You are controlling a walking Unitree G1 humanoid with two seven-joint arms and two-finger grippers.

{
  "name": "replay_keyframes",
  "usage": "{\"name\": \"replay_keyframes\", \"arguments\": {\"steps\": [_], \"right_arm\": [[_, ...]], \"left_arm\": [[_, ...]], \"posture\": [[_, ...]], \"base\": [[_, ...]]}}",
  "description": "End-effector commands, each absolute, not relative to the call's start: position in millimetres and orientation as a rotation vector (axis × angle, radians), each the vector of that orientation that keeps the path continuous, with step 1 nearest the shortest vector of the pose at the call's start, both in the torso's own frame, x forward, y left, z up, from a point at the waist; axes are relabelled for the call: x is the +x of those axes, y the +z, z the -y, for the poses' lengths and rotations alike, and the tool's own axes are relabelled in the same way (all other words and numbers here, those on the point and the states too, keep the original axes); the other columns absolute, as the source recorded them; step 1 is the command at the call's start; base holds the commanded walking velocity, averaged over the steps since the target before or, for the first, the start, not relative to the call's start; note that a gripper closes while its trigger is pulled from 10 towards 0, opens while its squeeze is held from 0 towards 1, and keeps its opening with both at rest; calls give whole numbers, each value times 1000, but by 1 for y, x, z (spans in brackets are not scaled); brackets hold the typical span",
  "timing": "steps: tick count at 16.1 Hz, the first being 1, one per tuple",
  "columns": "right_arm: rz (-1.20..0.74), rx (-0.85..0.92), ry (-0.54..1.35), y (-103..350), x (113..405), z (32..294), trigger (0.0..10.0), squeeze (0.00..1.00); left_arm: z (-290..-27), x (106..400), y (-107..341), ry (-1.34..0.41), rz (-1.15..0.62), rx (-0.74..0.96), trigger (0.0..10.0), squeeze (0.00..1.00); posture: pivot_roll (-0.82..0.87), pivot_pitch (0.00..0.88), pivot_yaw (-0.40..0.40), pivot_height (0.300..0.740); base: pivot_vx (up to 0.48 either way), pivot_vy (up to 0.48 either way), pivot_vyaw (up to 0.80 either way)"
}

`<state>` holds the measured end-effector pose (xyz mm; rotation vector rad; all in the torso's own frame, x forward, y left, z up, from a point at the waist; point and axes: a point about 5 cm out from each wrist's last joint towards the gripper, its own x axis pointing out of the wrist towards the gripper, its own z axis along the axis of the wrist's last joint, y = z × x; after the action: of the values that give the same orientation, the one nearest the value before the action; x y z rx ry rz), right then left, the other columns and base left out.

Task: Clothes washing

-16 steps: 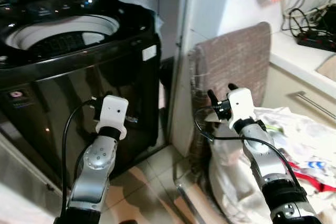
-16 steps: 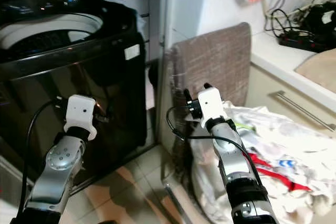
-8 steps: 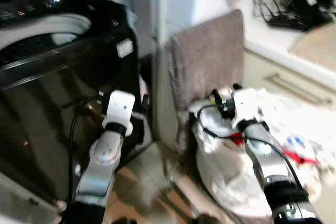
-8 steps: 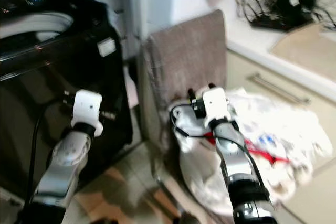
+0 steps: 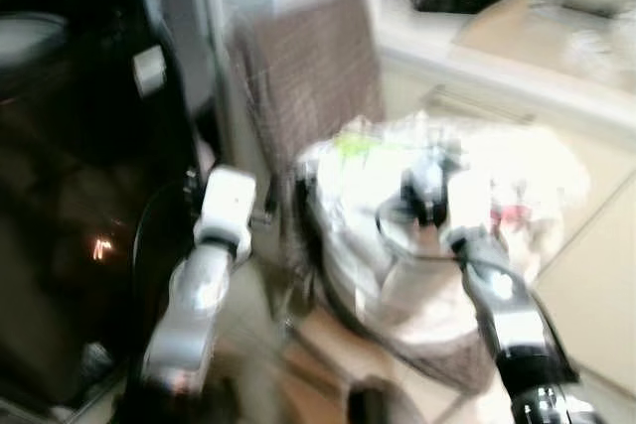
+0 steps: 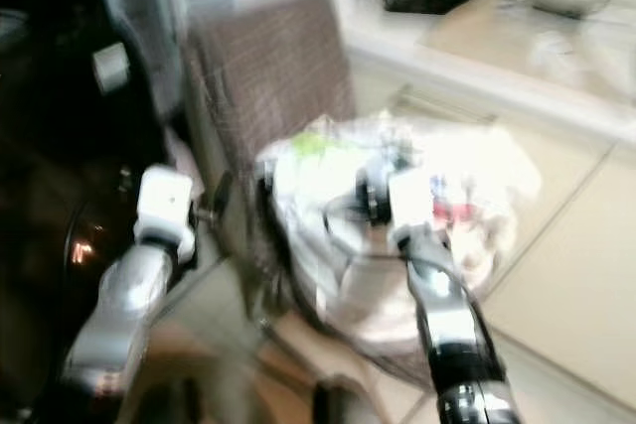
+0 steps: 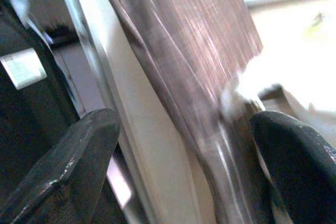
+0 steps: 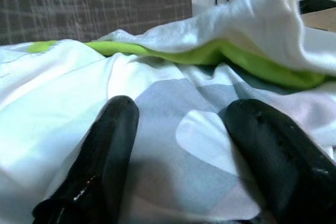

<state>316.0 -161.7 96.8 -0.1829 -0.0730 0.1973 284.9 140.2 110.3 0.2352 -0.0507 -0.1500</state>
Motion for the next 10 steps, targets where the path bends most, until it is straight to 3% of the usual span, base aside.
{"name": "replay_keyframes", "arguments": {"steps": [1,2,3,4,5,10], "right_arm": [[55,-179,183,92,315,163,10000,0],[53,-188,174,93,317,164,10000,1000],[61,-184,178,93,317,163,10000,1000],[58,-213,151,94,319,166,10000,725],[65,-214,155,95,320,166,10000,0],[102,-228,122,103,322,172,10000,0]], "left_arm": [[-142,287,115,-148,66,255,10000,0],[-142,287,115,-149,68,256,10000,0],[-142,287,115,-144,72,270,10000,0],[-141,289,116,-144,88,316,10000,0],[-140,289,117,-160,96,307,10000,0],[-137,291,121,-150,119,282,10000,0]], "posture": [[-50,17,-11,659],[-45,8,-13,659],[-45,2,-13,659],[-44,0,-12,659],[-45,0,-12,659],[-58,0,-9,681]], "base": [[0,0,0],[0,0,0],[0,0,0],[0,0,0],[0,0,0],[194,0,-109]]}}
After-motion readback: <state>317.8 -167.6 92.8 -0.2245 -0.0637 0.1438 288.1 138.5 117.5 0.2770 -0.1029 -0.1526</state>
